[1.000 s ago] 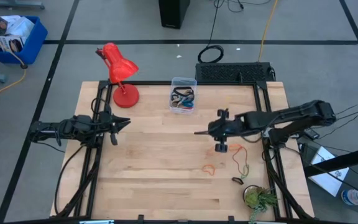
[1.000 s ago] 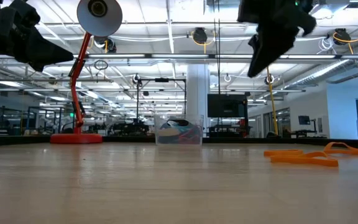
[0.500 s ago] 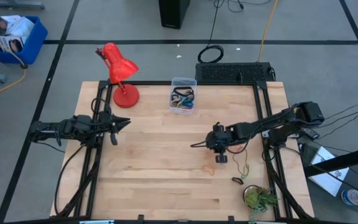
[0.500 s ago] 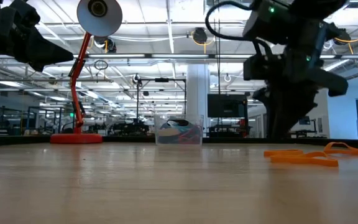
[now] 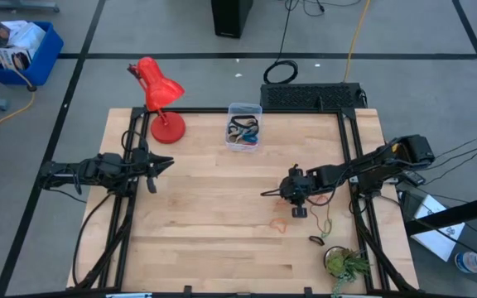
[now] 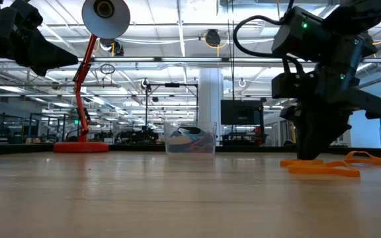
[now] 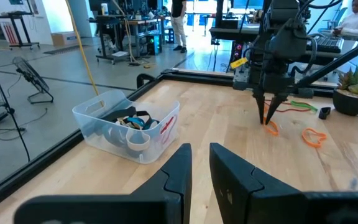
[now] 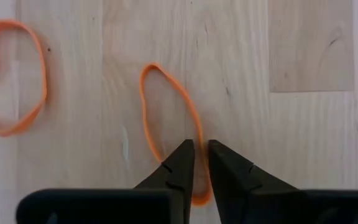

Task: Pick and place rubber bands into bin
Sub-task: Put the orange rubber band into the transparent bin

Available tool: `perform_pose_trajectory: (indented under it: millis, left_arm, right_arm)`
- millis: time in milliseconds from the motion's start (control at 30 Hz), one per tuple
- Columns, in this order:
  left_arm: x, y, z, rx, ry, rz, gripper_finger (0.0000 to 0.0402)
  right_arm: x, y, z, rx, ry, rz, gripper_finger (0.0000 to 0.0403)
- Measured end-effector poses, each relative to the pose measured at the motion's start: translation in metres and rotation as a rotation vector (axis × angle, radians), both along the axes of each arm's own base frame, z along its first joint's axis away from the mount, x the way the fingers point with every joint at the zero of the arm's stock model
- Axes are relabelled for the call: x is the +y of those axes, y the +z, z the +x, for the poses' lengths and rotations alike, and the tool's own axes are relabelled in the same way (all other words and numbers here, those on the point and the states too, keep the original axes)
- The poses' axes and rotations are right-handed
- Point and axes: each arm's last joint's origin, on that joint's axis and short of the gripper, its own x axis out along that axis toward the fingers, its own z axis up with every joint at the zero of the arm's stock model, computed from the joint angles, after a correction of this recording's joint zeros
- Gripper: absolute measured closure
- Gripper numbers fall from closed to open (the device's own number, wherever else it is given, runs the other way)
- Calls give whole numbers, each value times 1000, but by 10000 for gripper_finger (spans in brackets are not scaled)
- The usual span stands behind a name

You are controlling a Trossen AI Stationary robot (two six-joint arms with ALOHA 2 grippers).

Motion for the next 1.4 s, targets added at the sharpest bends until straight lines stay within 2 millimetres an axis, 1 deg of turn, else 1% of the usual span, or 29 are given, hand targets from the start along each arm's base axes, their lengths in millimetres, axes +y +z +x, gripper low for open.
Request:
perform_pose_trajectory:
  millis: [233,433,533,733,867,1000,1133,1300,1400]
  left_arm:
    - [0,0,0,-2,1,-4,339]
    - [0,0,0,-2,0,-3,339]
    - [0,0,0,-1,0,-1,339]
    - [0,0,0,0,0,-1,339]
    - [0,0,0,2,0,3,339]
    - [0,0,0,2,0,3,339]
    - [0,0,0,1,0,3,339]
    - [0,0,0,0,0,3,339]
    - [0,0,0,1,0,3,339]
  right_arm:
    - [0,-1,0,-7,-15,7,399]
    - [0,2,4,-65,-24,15,401]
    - [0,8,9,-154,-75,-1,402]
    - [-3,37,22,-452,-179,-79,402]
    - [-5,63,30,-683,-220,-137,402]
    - [-8,88,34,-889,-258,-188,402]
    - [-12,112,33,-1075,-290,-205,402]
    - [-18,136,27,-1231,-282,-265,403]
    - [-24,149,21,-1293,-284,-314,403]
